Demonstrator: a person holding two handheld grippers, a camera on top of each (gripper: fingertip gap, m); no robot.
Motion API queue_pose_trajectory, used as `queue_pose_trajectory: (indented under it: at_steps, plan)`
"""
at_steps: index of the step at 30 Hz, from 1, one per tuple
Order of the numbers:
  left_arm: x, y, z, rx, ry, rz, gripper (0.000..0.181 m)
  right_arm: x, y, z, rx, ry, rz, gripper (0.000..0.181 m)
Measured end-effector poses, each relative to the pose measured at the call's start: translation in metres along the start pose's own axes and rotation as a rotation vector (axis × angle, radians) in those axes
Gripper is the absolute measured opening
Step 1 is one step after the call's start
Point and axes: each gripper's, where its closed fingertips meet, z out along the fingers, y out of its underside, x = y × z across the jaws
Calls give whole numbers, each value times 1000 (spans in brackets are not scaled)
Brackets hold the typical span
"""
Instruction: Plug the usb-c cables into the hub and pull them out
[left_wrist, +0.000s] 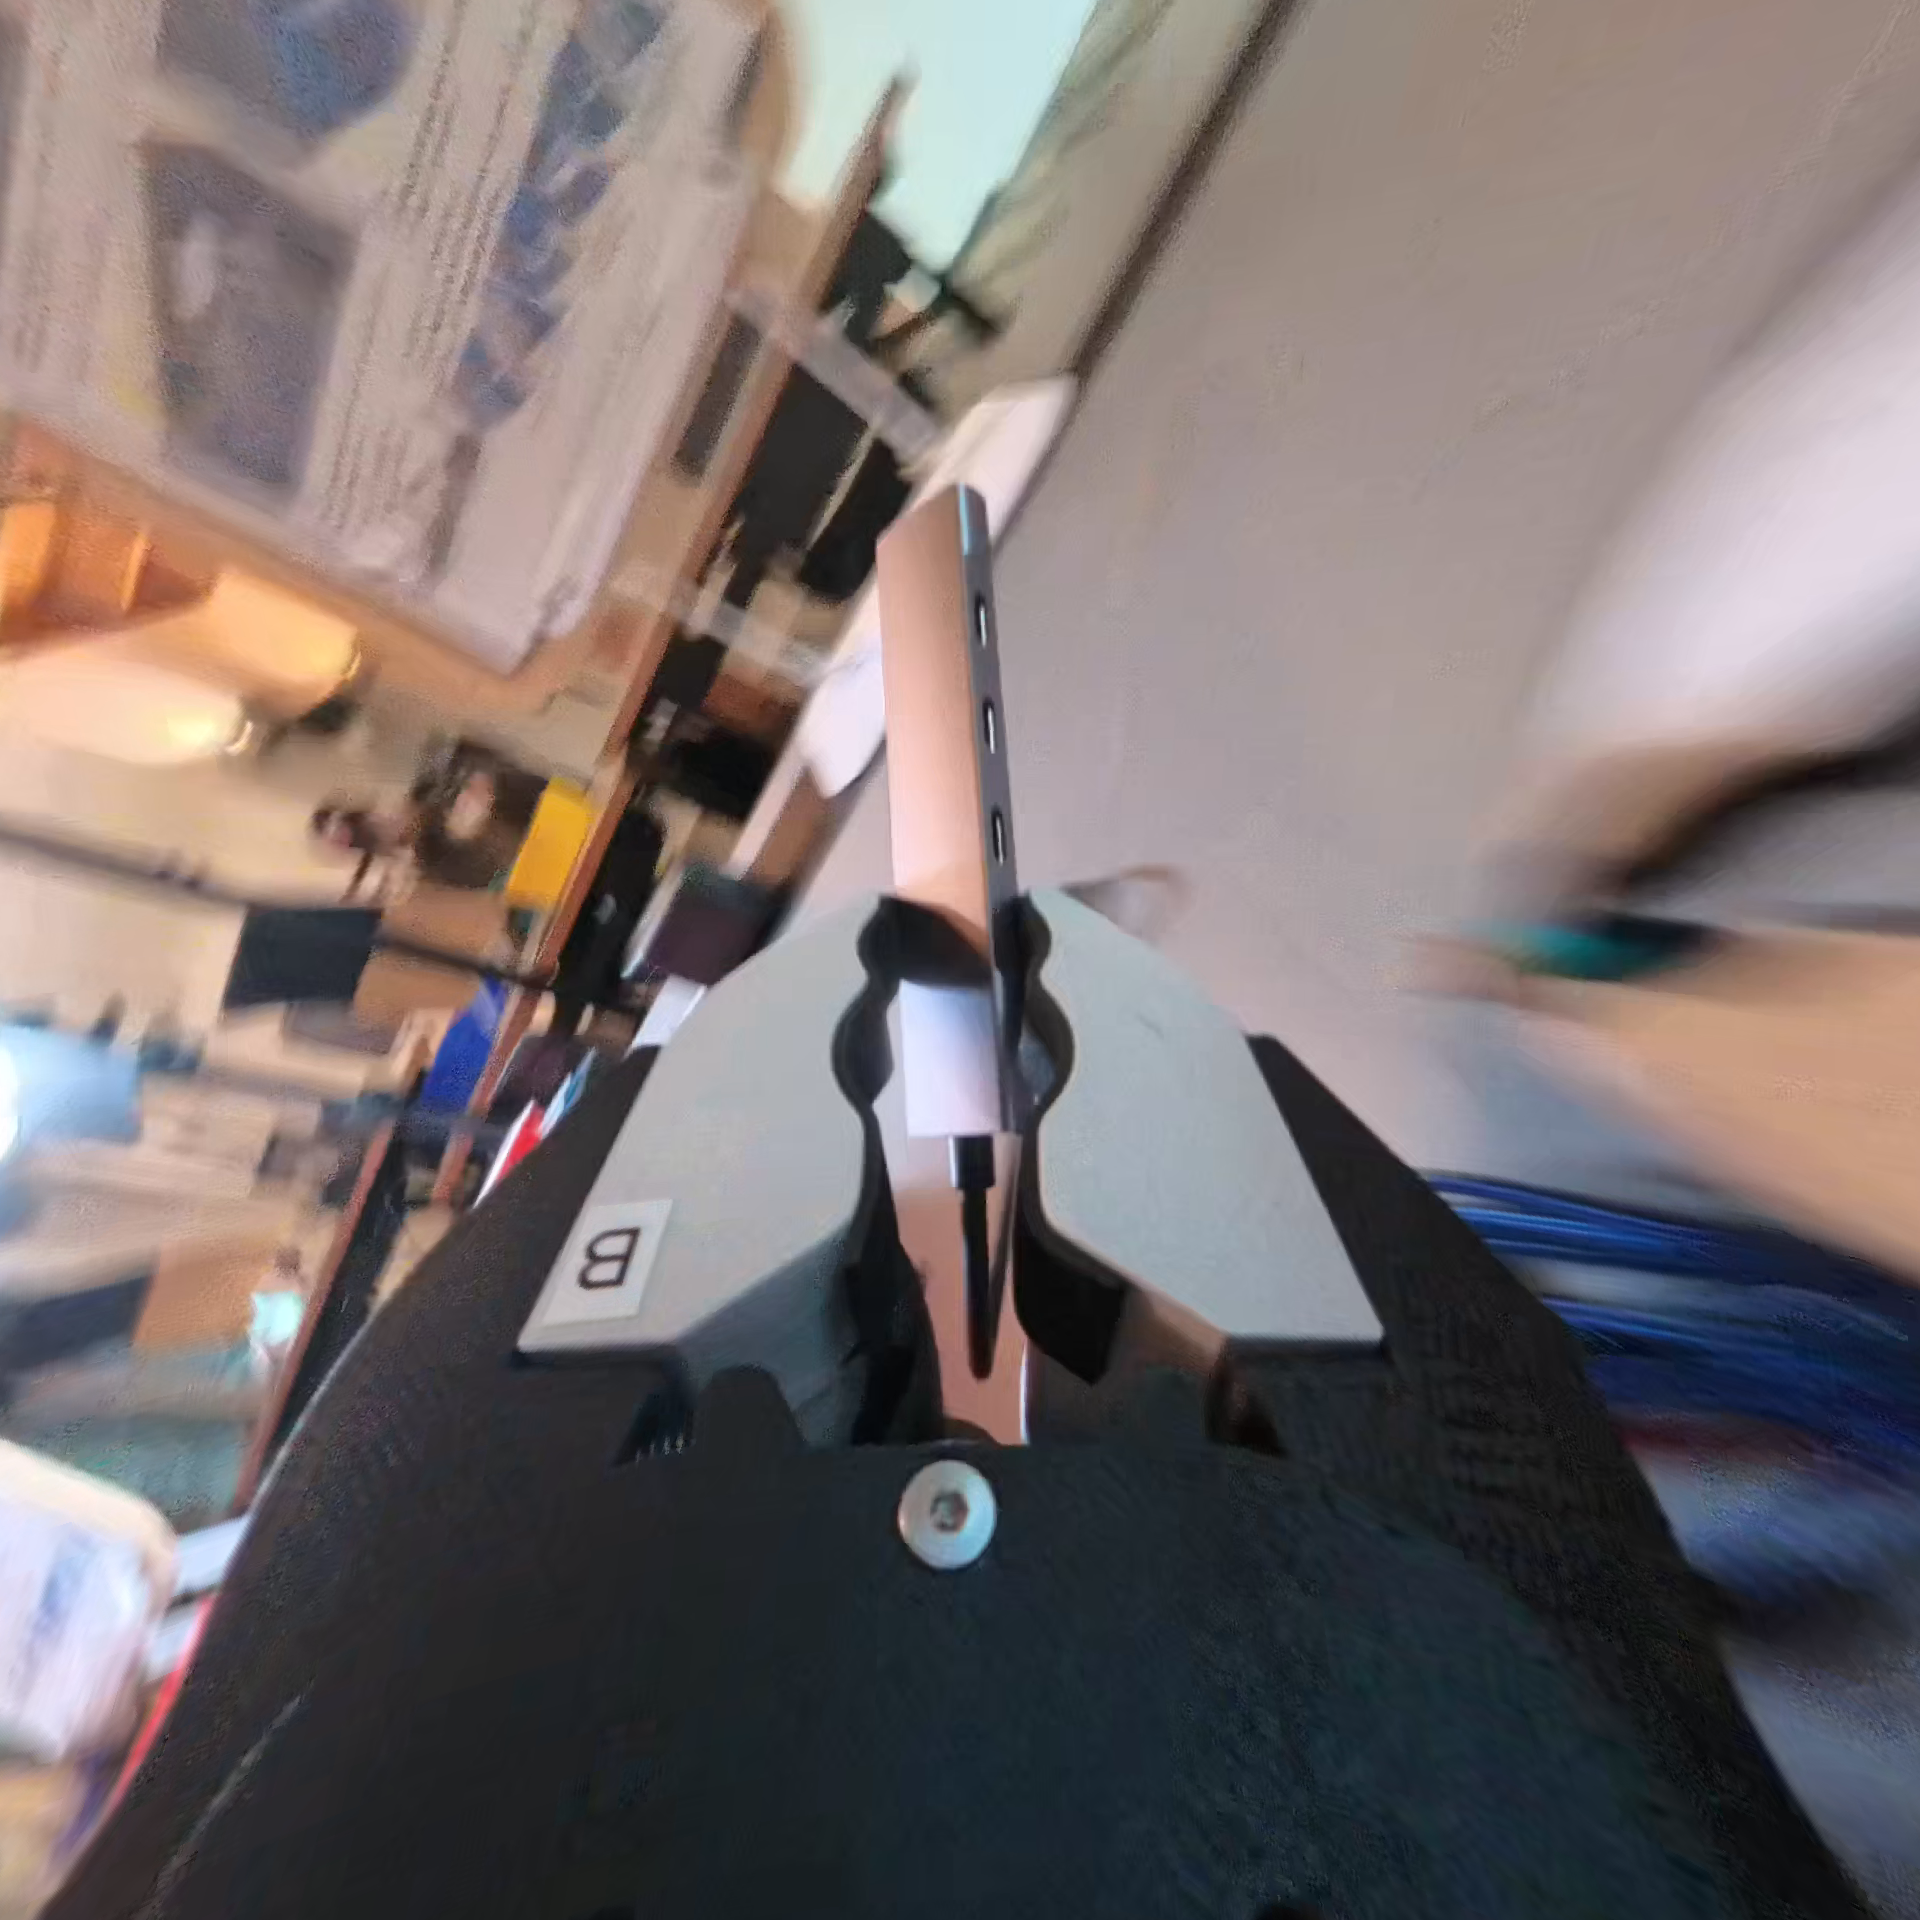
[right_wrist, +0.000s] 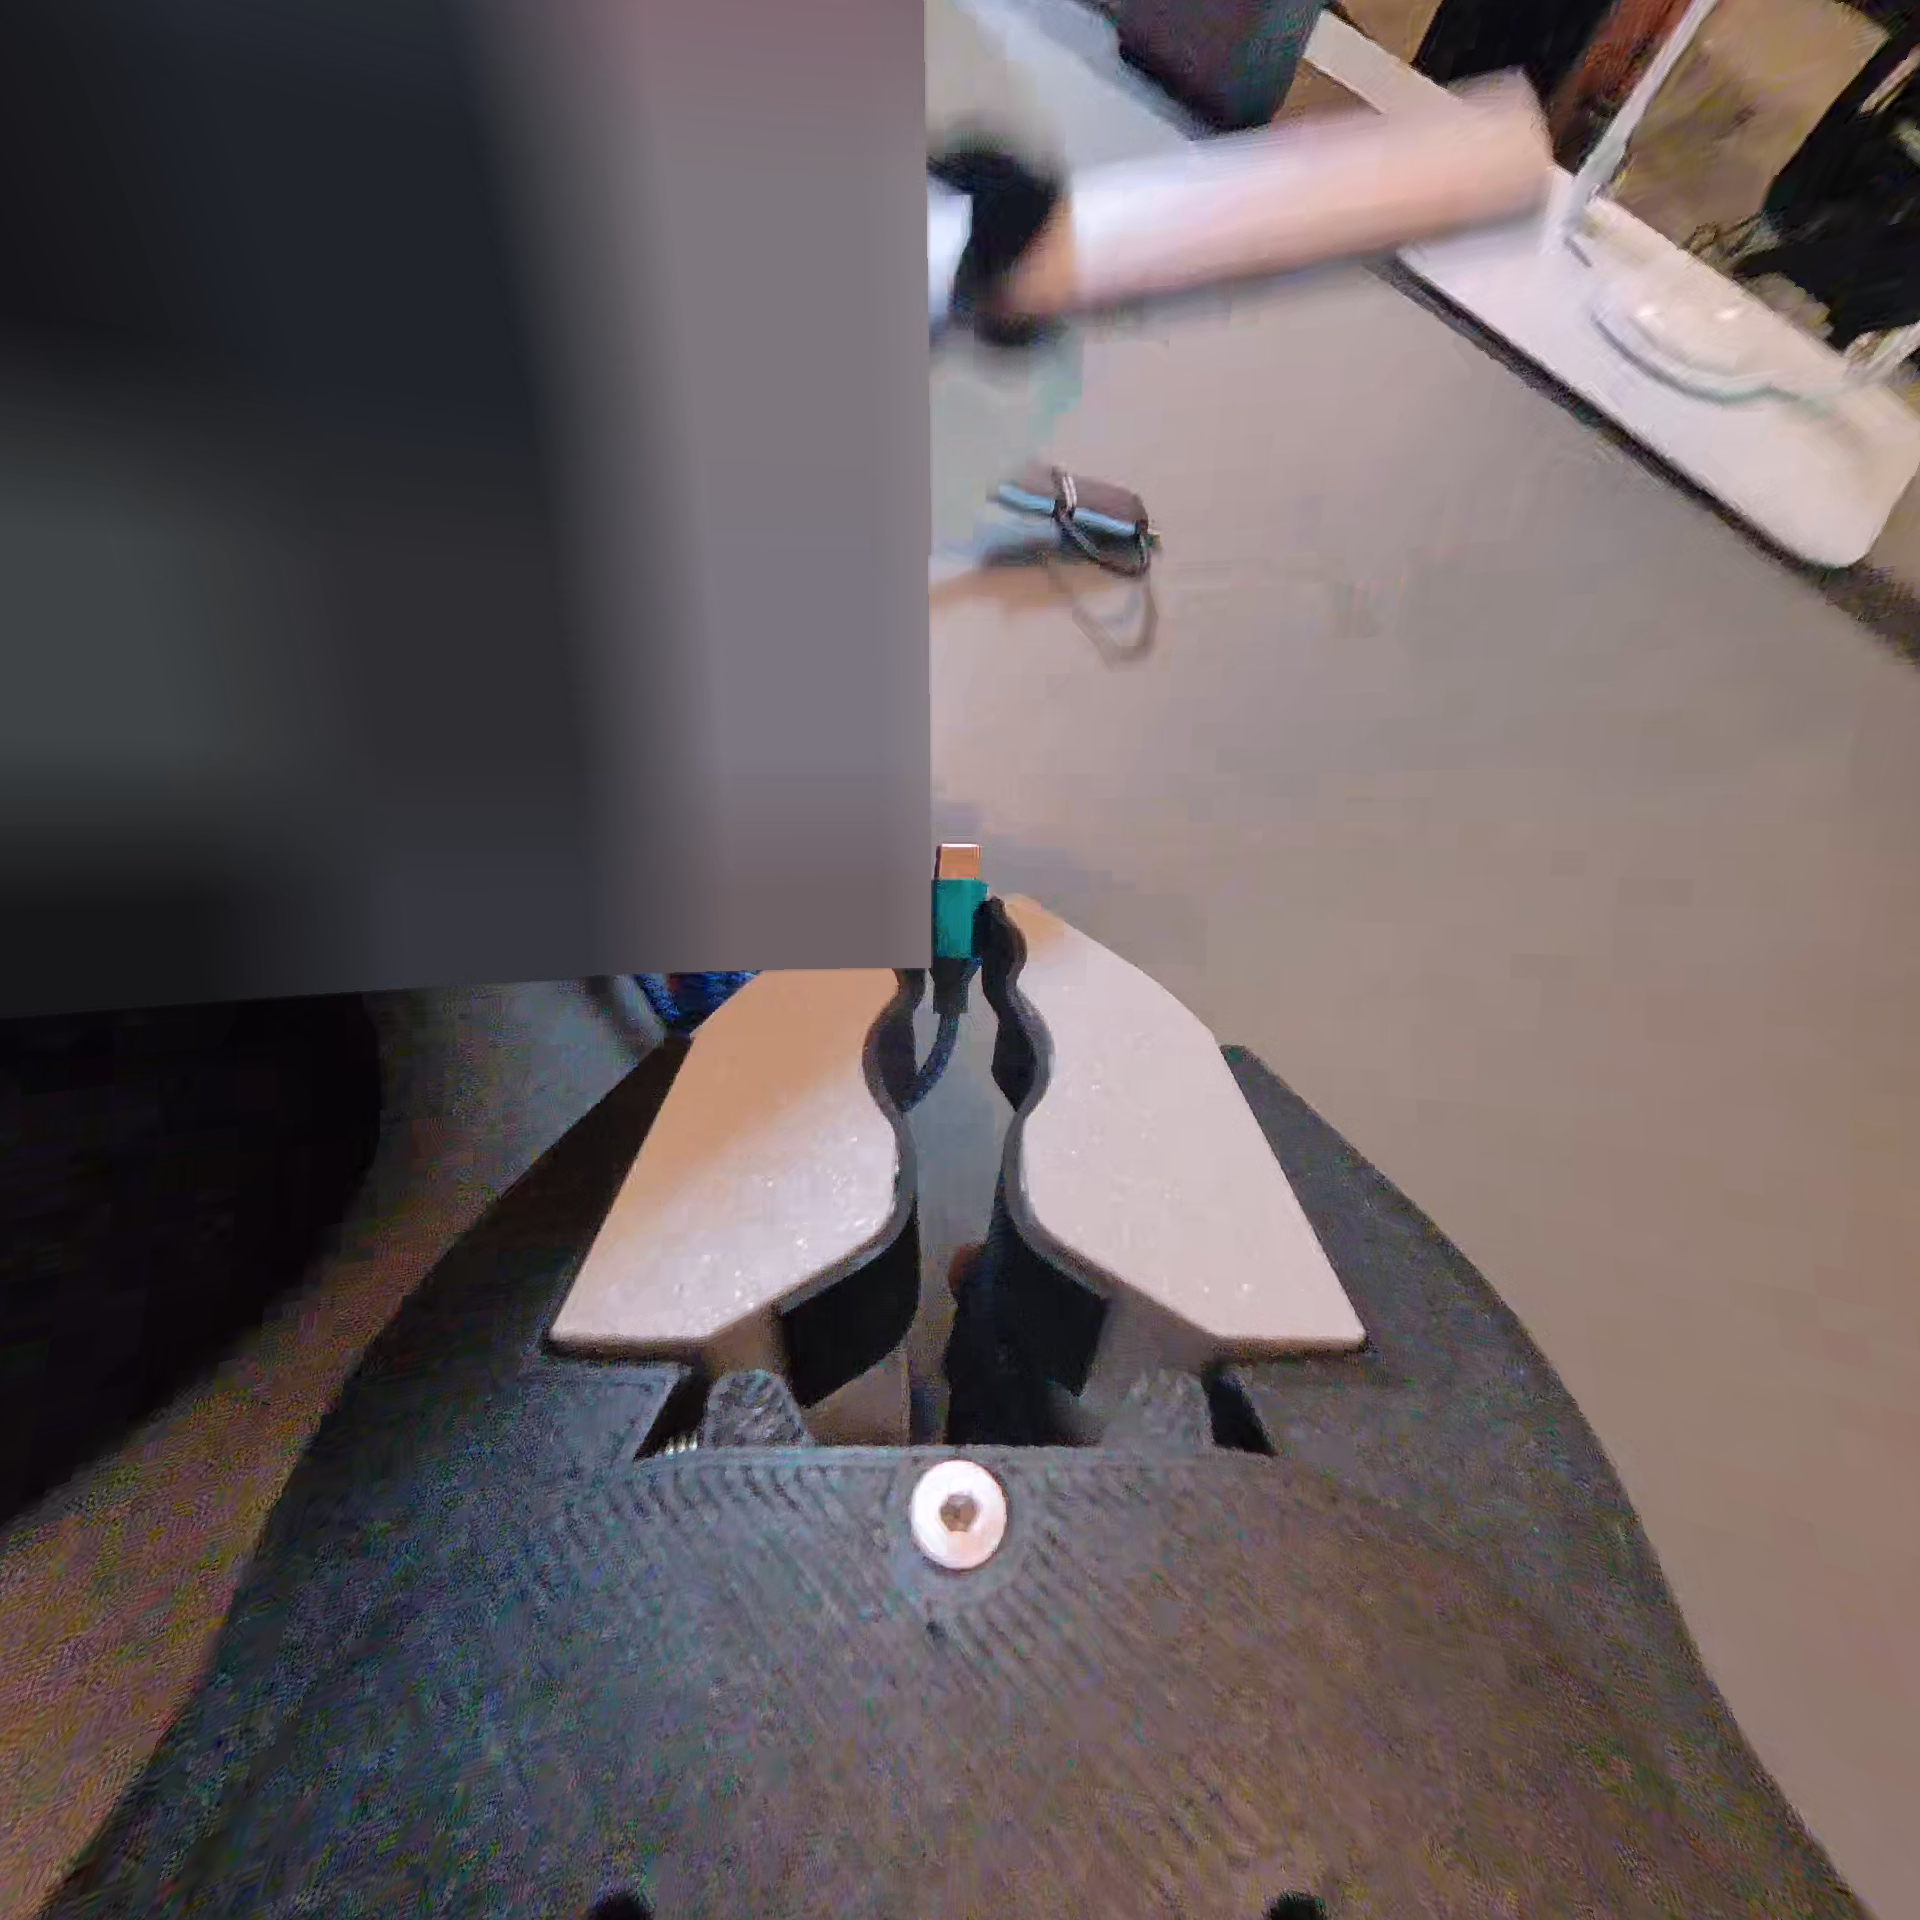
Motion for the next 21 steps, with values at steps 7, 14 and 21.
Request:
queue_pose_trajectory:
  at_steps: [7, 14, 21]
  plan:
    - [15, -19, -8, 69, 150, -192, 21, 62, -30, -35, 167, 165, 12, 10]
    - [0, -13, -16, 141, 204, -432, 22, 129, -78, -122, 445, 252, 50, 10]
    - [-5, -24, -24, 218, 186, -444, 22, 202, -112, -217, 565, 414, -77, 10]
